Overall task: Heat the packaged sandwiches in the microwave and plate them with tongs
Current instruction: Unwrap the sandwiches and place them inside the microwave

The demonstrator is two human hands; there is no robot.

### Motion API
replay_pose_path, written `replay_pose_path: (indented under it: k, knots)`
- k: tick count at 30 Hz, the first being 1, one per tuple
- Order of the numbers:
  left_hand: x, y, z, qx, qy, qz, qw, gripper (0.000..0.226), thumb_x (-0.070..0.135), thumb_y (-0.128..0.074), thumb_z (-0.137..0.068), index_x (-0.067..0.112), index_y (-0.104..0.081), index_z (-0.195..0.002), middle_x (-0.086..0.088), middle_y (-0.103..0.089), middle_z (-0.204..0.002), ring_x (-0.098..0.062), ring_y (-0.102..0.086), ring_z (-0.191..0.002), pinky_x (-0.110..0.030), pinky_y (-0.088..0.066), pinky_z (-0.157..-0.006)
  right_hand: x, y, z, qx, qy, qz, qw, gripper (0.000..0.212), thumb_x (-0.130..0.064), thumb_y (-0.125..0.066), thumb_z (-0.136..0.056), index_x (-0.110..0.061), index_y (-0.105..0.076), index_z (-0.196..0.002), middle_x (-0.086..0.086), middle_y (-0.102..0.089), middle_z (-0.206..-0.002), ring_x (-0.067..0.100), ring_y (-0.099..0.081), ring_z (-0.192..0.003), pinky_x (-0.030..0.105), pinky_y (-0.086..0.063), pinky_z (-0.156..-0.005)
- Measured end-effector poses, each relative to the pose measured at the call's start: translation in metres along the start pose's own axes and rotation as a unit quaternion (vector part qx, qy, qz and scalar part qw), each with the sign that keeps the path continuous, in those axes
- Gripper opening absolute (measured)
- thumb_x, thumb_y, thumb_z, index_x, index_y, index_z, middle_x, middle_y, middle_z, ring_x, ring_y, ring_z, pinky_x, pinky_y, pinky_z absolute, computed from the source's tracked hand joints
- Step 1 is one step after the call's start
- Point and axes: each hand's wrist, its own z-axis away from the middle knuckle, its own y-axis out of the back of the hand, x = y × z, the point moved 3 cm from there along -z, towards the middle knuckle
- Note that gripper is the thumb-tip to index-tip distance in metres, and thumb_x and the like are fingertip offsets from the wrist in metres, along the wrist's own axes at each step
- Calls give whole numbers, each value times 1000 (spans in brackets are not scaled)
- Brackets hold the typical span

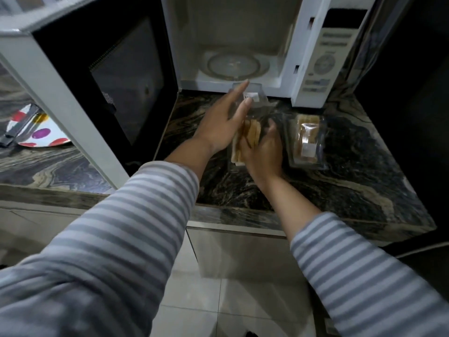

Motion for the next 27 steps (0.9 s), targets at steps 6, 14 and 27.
replay_pose_path:
  k: [6, 14, 27]
  knots:
    - [0, 1, -9, 2, -12, -16, 1000, 49, 57, -35, -96, 39, -42, -141, -1, -42, -149, -17, -37, -138, -40, -34, -112, -10, -21, -10, 22, -80, 101, 991, 77, -53, -66, -81, -7, -36, -135, 14, -56, -130, 33, -53, -119, 41, -46, -94]
    - [-13, 3, -11, -8, -19, 2, 1000, 54, 63, -33, -92, 39, -47, -138, 1, -41, -150, -17, -38, -137, -41, -34, -112, -10, -19, -18, -2, -122, 148, 981, 51, -32, -67, -84, -11, -41, -123, 13, -61, -121, 32, -57, -114, 38, -47, -90]
    - [-19, -4, 14, -6, -49, -34, 998, 38, 35, -50, -98, 22, -57, -133, -3, -52, -141, -15, -43, -133, -26, -32, -111, -18, 69, 36, 37, -80, 117, 989, 53, -32, -72, -81, -19, -49, -126, 3, -63, -114, 26, -60, -104, 29, -43, -76]
